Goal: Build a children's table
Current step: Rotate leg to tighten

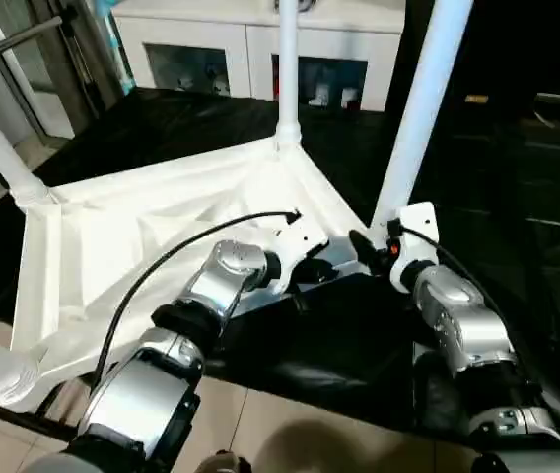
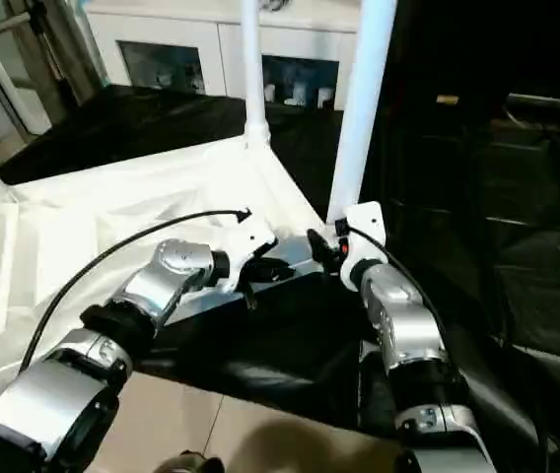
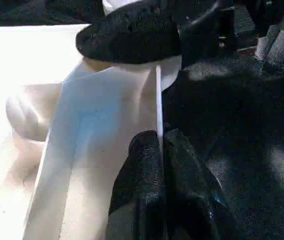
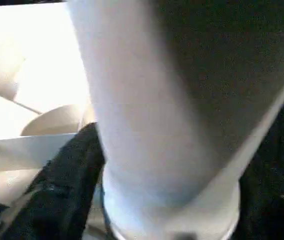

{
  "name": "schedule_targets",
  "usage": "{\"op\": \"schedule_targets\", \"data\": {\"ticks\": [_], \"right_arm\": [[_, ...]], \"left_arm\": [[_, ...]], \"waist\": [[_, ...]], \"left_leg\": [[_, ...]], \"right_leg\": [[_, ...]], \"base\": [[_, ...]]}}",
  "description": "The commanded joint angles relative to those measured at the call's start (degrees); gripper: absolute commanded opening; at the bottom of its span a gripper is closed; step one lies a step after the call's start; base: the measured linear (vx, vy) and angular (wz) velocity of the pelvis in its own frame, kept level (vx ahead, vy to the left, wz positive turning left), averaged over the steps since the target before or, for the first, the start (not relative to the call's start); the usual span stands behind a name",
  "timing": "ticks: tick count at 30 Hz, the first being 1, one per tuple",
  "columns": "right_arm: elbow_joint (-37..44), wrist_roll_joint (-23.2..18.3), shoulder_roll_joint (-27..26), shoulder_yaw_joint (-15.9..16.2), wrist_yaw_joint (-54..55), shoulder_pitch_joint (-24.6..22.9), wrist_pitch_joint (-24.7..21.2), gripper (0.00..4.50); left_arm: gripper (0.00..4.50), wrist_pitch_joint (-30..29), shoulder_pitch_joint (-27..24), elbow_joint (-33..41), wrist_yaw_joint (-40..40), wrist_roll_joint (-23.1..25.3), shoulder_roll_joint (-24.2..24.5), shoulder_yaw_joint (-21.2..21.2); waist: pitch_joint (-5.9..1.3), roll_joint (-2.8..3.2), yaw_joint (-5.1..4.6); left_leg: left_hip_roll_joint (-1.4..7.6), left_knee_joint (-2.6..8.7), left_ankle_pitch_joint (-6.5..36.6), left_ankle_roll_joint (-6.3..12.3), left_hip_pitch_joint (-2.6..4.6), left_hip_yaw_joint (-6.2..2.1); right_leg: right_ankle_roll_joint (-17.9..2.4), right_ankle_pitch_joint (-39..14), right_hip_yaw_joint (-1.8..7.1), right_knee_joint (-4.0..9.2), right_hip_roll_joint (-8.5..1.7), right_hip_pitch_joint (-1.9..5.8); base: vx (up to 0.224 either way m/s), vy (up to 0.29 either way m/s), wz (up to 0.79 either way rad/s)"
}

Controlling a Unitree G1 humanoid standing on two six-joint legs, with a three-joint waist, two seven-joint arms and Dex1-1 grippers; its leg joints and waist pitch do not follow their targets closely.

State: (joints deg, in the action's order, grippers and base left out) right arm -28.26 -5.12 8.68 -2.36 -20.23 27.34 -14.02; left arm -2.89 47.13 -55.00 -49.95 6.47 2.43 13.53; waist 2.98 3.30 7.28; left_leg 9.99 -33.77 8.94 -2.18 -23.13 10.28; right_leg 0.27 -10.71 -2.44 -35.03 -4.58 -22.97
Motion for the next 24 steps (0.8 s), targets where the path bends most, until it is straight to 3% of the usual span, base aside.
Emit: {"op": "schedule_targets", "data": {"ticks": [1,7,9,16,19,24], "right_arm": [[0.2,-0.3,-0.9,5.5,-5.8,-0.9,0.7,3.81],[6.9,-2.2,5.6,8.5,-19.7,-4.3,1.3,3.81],[10.1,-3.7,8.6,9.4,-25.4,-6.0,0.1,3.81],[15.5,-6.9,15.5,10.4,-36.2,-8.9,-2.7,3.81],[17.5,-7.7,18.6,10.3,-40.4,-10.2,-3.8,3.57],[18.4,-8.7,19.3,10.2,-41.4,-10.7,-5.1,3.07]], "left_arm": [[0.00,5.5,0.2,2.8,-4.2,-3.2,-2.2,0.1],[0.00,6.7,-2.3,5.2,-10.7,-4.1,0.6,0.6],[0.00,7.1,-3.3,6.3,-13.2,-4.4,1.9,0.8],[0.00,8.0,-5.9,10.5,-20.6,-5.9,5.1,1.6],[0.00,6.9,-8.1,14.8,-25.8,-7.1,6.9,2.1],[0.00,6.8,-9.1,16.1,-27.7,-7.1,7.9,2.5]], "waist": [[-4.21,-1.18,0.04],[-4.15,-1.46,0.42],[-4.10,-1.36,1.05],[-3.84,-1.36,1.29],[-3.93,-1.35,1.56],[-3.86,-1.16,1.94]], "left_leg": [[2.77,3.69,11.1,3.99,1.47,-1.05],[3.01,3.65,11.0,4.79,1.34,-1.06],[3.18,3.50,11.4,5.80,1.45,-0.92],[3.35,3.82,14.0,4.39,1.54,-0.99],[3.53,3.87,13.5,4.62,1.45,-1.10],[3.49,3.91,14.5,3.85,1.65,-1.05]], "right_leg": [[-13.2,-7.8,1.81,4.21,-4.25,2.63],[-12.9,-7.4,1.81,4.15,-4.24,3.03],[-13.0,-8.5,1.85,4.19,-4.22,2.68],[-12.6,-14.4,1.95,4.64,-4.34,2.24],[-12.6,-13.4,1.97,4.41,-4.39,2.37],[-12.5,-14.9,2.01,4.63,-4.35,1.99]], "base": [[0.000,0.000,0.00],[0.000,0.000,0.00],[0.000,0.000,0.00],[0.000,0.000,0.00],[0.000,0.000,0.00],[0.000,0.000,0.00]]}}
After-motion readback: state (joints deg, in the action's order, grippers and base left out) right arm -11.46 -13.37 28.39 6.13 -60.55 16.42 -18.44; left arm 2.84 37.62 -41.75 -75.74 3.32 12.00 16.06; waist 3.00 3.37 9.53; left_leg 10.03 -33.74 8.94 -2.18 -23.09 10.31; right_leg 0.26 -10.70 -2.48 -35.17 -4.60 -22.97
